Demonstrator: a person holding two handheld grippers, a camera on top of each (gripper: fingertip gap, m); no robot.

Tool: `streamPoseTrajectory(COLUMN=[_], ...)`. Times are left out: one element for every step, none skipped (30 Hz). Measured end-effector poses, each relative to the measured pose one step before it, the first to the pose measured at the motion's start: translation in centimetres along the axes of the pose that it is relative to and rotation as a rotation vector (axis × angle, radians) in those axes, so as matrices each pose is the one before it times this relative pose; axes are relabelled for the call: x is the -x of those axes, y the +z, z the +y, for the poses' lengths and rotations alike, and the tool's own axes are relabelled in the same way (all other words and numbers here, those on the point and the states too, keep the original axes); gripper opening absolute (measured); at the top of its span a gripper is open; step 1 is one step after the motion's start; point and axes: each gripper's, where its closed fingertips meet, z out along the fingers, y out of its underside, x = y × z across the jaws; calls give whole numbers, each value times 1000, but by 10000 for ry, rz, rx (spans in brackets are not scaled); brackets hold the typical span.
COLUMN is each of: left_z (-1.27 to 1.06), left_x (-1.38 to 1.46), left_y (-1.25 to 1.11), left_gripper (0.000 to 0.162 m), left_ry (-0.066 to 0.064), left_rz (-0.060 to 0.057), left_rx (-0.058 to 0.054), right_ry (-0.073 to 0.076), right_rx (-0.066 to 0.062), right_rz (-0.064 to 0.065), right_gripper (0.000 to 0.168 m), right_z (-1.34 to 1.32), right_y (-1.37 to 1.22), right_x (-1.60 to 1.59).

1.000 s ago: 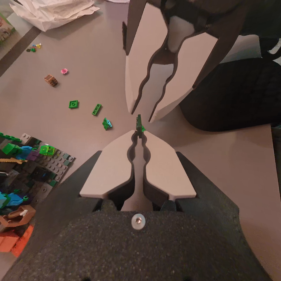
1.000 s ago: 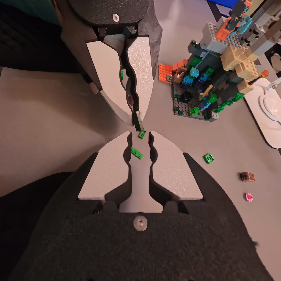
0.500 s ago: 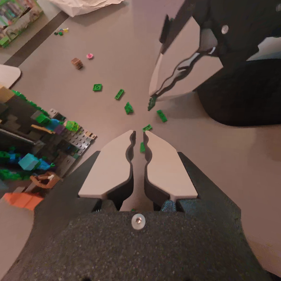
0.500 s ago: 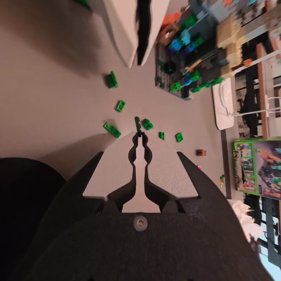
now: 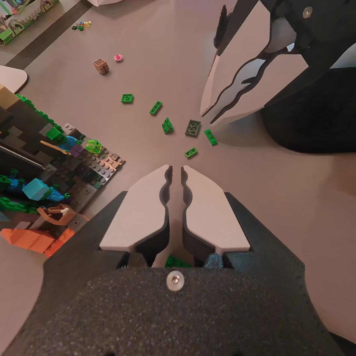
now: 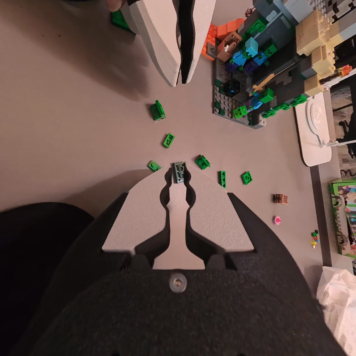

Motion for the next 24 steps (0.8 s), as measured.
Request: streamPoseTrajectory(left_z=[15, 25, 15, 1, 21, 32, 22, 13, 17, 19, 28, 39, 41, 41, 26, 37, 42, 15, -4, -8, -3, 4, -23, -54], left_x=[-12, -2, -18, -25, -29, -20, -14, 1, 5, 17, 12, 20, 29, 46, 26, 42, 50, 27, 19, 26, 27, 13, 14, 11], left_y=[19, 20, 12, 7, 19, 17, 24, 22, 25, 30, 20, 33, 36, 32, 23, 17, 22, 0, -9, -27, -17, -4, -22, -46], left_gripper=[8, 8, 8, 8, 8, 8, 8, 8, 8, 8, 8, 8, 8, 8, 8, 8, 8, 8, 8, 8, 8, 8, 8, 8], left_ry=[-3, -4, -8, -6, 2, 10, 17, 6, -4, -2, -13, -14, -13, -11, -16, -27, -30, -22, -11, -6, 2, 10, 23, 44], left_rz=[11, 5, 9, 9, 5, -1, -11, -4, 2, -4, -4, -1, -10, -19, -10, -11, -15, -7, -5, -19, -26, -18, -29, -36], left_rx=[5, 2, -1, -7, -2, 12, 7, 6, 12, 3, 5, -1, 5, 0, -10, -3, 6, -15, -30, -34, -34, -43, -59, -84], right_ry=[41, 64, 92, 95, 68, 32, 6, 11, 44, 77, 109, 181, 311, 452, 570, 629, 593, 498, 384, 277, 185, 115, 70, 61], right_rx=[8, -4, -23, -46, -43, -12, 10, -7, -36, -48, -68, -135, -242, -351, -444, -500, -503, -471, -426, -366, -346, -360, -350, -354], right_rz=[53, 29, -6, -19, -14, 4, 20, 22, 16, 27, 54, 78, 88, 74, 81, 83, 36, 37, 87, 80, 37, -1, -38, -32], right_gripper=[12, 12, 12, 11, 12, 12, 12, 12, 12, 11, 12, 12, 12, 12, 12, 12, 12, 12, 12, 12, 12, 12, 12, 12], right_z=[63, 48, 14, -28, -43, 5, 22, 3, -33, -48, -72, -164, -334, -487, -626, -678, -636, -519, -366, -208, -129, -135, -122, -138], right_y=[-23, -8, -5, -25, -10, -11, 2, 2, 0, 3, 16, -5, -17, -21, -32, -18, 29, 65, 106, 99, 43, -45, -156, -229], right_x=[-95, -79, -10, 11, 24, 0, -3, -9, -12, -40, -99, -152, -207, -243, -283, -316, -254, -244, -318, -324, -281, -247, -196, -202])
